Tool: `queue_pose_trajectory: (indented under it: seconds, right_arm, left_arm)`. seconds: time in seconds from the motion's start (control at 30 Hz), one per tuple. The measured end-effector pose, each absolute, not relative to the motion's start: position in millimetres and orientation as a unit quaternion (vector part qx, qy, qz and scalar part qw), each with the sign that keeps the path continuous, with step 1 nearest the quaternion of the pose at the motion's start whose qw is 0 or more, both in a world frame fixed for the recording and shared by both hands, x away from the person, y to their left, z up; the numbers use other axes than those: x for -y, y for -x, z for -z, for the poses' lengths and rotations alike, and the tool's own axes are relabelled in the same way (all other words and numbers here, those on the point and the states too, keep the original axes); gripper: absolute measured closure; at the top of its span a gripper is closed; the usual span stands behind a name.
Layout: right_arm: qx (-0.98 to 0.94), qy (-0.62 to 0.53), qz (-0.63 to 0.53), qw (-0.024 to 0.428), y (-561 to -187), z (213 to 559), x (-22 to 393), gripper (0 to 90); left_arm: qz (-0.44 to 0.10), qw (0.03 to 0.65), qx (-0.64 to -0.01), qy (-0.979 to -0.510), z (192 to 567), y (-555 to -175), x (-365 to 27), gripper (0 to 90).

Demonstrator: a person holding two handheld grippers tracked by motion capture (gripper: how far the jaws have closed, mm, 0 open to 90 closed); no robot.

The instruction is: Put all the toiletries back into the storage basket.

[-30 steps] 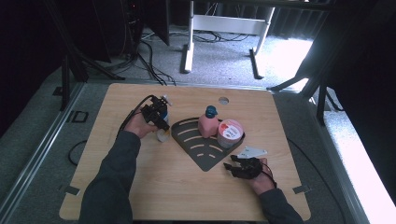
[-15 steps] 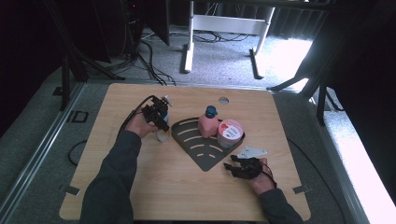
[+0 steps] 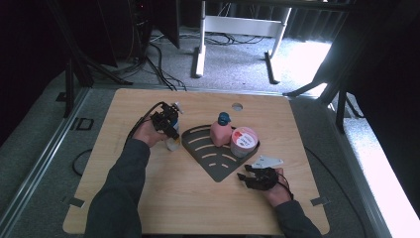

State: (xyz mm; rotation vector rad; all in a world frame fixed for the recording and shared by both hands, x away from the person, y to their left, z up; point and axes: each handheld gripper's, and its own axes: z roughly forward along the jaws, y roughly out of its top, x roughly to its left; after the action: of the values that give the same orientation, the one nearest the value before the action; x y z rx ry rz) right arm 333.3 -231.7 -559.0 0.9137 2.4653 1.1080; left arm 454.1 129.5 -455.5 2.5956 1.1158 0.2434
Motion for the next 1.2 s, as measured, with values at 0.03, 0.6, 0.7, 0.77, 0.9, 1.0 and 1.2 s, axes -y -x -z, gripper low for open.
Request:
queue_pose_trajectory:
  seconds: [0.03,0.6,0.7,0.77,0.9,1.0,1.2]
  right_arm:
    - [-0.855,-0.317,-0.384,0.144,-333.4,559.0,231.7,51.3]
    - [-0.855,-0.317,-0.384,0.144,-333.4,559.0,231.8,51.4]
    - [-0.855,-0.317,-0.384,0.144,-333.4,559.0,231.7,51.4]
    - [-0.855,-0.317,-0.384,0.144,-333.4,559.0,231.7,51.4]
    - [-0.855,-0.317,-0.384,0.143,-333.4,558.9,231.8,51.4]
    - [-0.855,-0.317,-0.384,0.144,-333.4,559.0,231.8,51.4]
    - [-0.855,-0.317,-0.384,0.144,-333.4,559.0,231.8,51.4]
  left_arm:
    - [-0.085,0.153,-0.388,-0.905,455.4,-453.9,-129.3,53.5]
    - [-0.081,0.153,-0.391,-0.904,454.4,-452.3,-131.2,55.0]
    - [-0.084,0.153,-0.389,-0.904,454.3,-451.7,-130.7,55.1]
    - [-0.083,0.153,-0.389,-0.905,453.8,-451.7,-130.6,55.1]
    - [-0.076,0.161,-0.386,-0.905,452.0,-451.3,-131.8,55.1]
    - [-0.077,0.163,-0.387,-0.905,450.6,-450.4,-131.9,55.1]
    - [-0.08,0.159,-0.389,-0.904,449.0,-449.5,-134.3,55.1]
